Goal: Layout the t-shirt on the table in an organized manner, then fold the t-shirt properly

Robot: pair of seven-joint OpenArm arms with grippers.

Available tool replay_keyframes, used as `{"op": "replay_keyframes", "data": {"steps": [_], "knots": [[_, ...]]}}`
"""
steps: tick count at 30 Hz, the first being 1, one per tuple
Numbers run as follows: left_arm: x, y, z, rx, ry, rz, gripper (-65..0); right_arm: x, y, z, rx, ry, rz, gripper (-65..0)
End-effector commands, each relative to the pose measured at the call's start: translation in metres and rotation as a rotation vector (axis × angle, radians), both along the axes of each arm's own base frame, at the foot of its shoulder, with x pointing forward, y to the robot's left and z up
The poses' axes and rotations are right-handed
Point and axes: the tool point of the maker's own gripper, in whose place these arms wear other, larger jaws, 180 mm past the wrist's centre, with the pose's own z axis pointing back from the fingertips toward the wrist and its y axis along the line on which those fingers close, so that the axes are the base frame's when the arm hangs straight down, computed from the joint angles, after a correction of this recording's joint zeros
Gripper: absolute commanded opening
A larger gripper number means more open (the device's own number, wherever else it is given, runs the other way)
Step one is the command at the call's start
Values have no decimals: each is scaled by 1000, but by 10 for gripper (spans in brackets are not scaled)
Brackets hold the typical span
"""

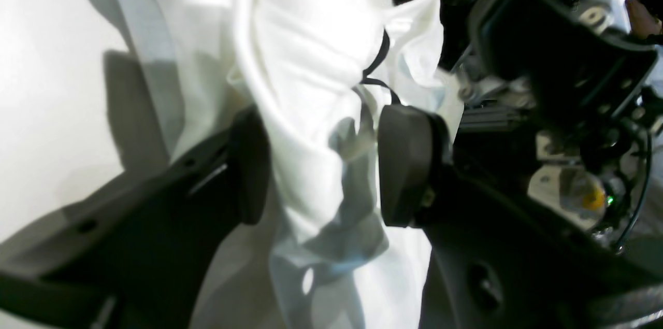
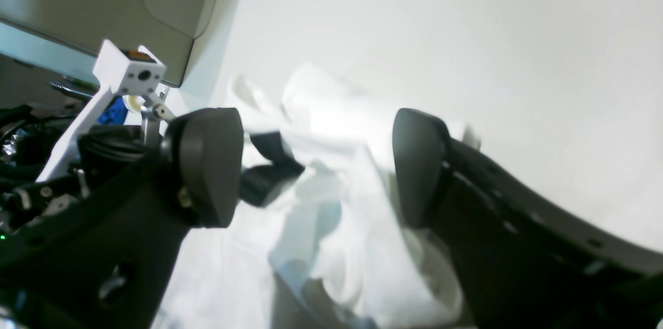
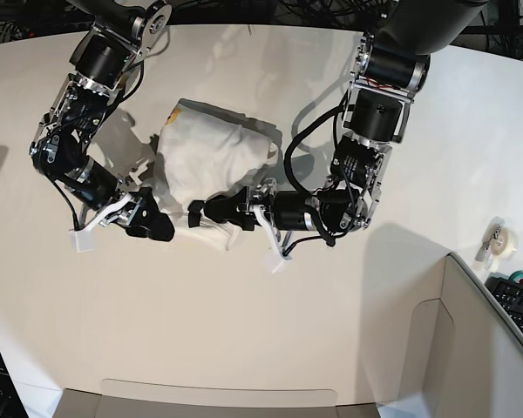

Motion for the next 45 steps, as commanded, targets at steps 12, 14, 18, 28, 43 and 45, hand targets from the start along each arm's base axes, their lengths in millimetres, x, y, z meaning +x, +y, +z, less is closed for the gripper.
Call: {"op": "replay_keyframes", "data": {"steps": [12, 14, 18, 28, 43, 45], "knots": [[30, 2, 30, -69, -89, 90, -330, 0, 6, 78, -154, -234, 42, -203], [34, 3, 33, -78, -104, 110, -330, -7, 19, 69, -169, -210, 89, -203], [48, 21, 36, -74, -138, 176, -330, -23, 43, 48, -166, -155, 167, -204], [92, 83, 88, -25, -345, 290, -439, -55, 80, 14, -175, -69, 301, -204], [38, 80, 79, 1, -397, 211, -649, -48, 72, 23, -290, -101, 273, -473], [36, 80, 76, 2, -388, 211, -649, -47, 71, 41, -338, -159, 256, -547]]}}
